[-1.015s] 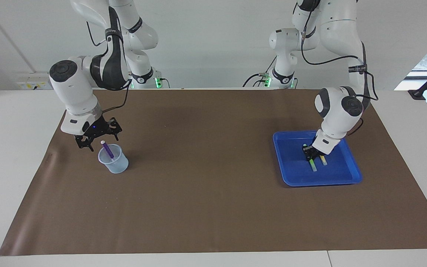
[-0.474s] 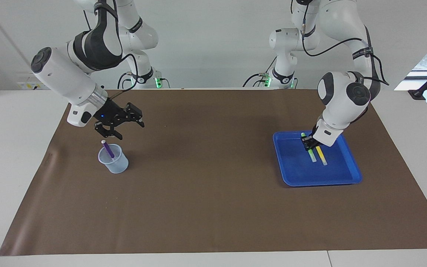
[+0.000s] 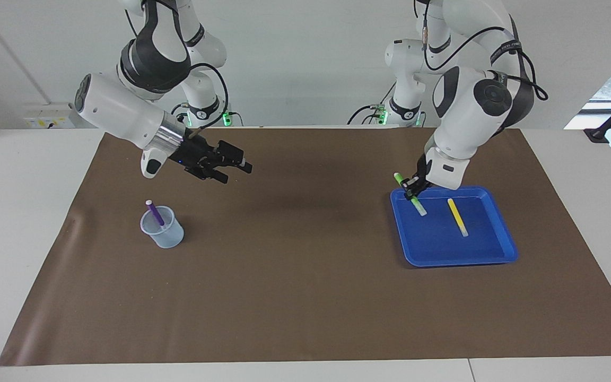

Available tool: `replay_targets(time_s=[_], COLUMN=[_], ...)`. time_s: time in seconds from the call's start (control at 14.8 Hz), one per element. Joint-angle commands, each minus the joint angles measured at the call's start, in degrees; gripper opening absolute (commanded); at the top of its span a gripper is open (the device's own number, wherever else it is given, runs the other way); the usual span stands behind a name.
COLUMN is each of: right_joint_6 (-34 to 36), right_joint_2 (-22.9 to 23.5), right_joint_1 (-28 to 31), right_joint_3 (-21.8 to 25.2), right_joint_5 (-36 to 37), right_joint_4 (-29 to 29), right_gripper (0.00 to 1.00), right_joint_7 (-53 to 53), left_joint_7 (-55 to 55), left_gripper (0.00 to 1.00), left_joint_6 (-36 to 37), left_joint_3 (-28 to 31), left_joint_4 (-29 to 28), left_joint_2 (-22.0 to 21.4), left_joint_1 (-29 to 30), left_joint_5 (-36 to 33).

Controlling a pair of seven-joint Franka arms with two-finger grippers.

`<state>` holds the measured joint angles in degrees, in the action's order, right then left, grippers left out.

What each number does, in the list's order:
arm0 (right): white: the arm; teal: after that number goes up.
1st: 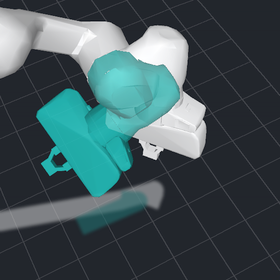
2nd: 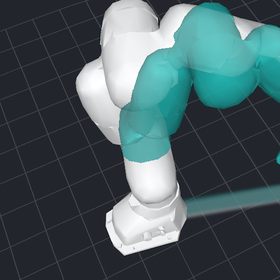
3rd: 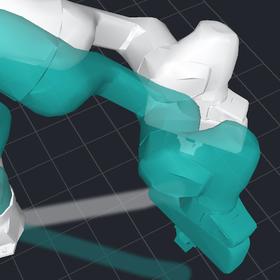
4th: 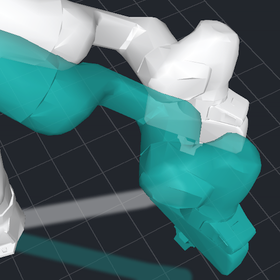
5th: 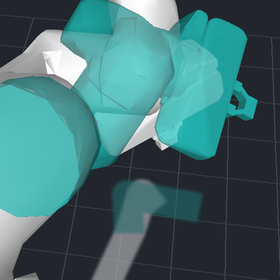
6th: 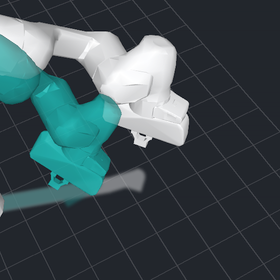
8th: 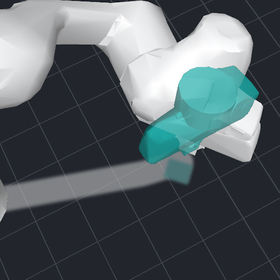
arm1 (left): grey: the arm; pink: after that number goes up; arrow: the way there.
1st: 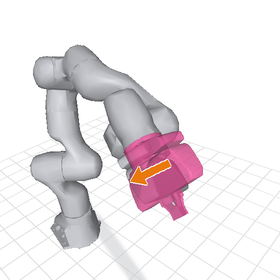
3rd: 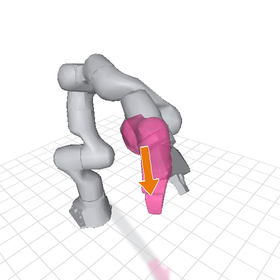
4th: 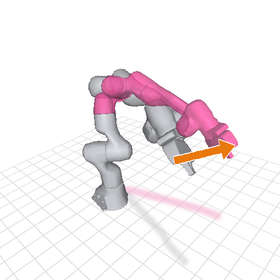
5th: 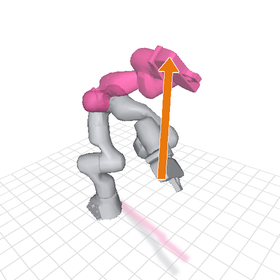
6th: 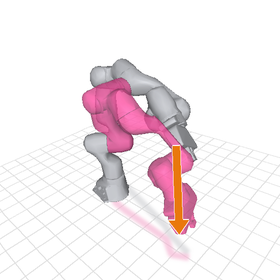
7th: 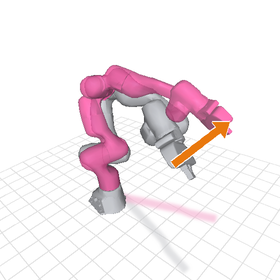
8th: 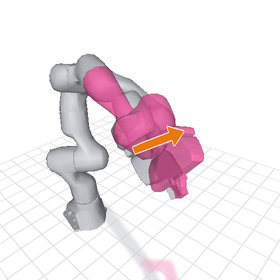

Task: Transfer and insert pens with both arms
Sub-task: 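Grasp the green pen in the tray with the left gripper, then carry the green pen toward the right gripper with the left gripper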

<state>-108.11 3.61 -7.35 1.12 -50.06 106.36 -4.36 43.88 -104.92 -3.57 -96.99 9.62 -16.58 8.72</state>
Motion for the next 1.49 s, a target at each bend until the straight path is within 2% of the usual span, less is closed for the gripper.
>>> replay_targets(time_s=[0.0, 0.2, 0.47, 0.74, 0.88, 1.08, 1.15, 1.42], right_joint_6=[-3.7, -8.8, -11.0, -15.4, -15.9, -15.7, -15.7, -15.6], right_joint_2=[-1.0, -1.9, -3.0, -4.7, -4.7, -5.2, -5.2, -5.2], right_joint_1=[-1.5, -4.1, -4.3, -6.2, -6.7, -6.7, -6.8, -7.1], right_joint_3=[0.0, -0.1, -0.1, -0.1, -0.1, -0.1, -0.1, -0.1], right_joint_5=[-8.1, -9.5, -12.4, -20.7, -21.3, -21.3, -21.3, -21.3], right_joint_4=[2.0, 5.2, 7.9, 12.1, 12.3, 12.7, 13.0, 13.0], right_gripper=[1.00, 1.00, 1.00, 1.00, 1.00, 1.00, 0.97, 0.68], right_joint_7=[-5.9, -6.7, -6.4, -4.3, -4.4, -4.3, -4.3, -4.3], left_joint_7=[15.0, 34.5, 53.6, 59.9, 61.5, 63.4, 63.8, 64.1], left_gripper=[0.00, 0.00, 0.00, 0.00, 0.00, 0.00, 0.00, 0.00], left_joint_6=[-2.6, -12.7, -21.8, -25.3, -28.0, -30.9, -31.7, -31.8], left_joint_3=[0.7, 0.7, 0.7, 0.5, 0.6, 0.6, 0.6, 0.6], left_joint_4=[1.3, 0.6, 0.5, 0.0, 0.0, -0.3, -0.3, -0.3], left_joint_2=[0.8, 1.2, 1.9, 2.1, 2.2, 2.4, 2.5, 2.5], left_joint_1=[-5.1, -10.9, -15.6, -18.2, -19.4, -20.9, -20.9, -21.0], left_joint_5=[2.6, 3.5, 4.4, 5.6, 8.6, 8.9, 9.0, 9.0])
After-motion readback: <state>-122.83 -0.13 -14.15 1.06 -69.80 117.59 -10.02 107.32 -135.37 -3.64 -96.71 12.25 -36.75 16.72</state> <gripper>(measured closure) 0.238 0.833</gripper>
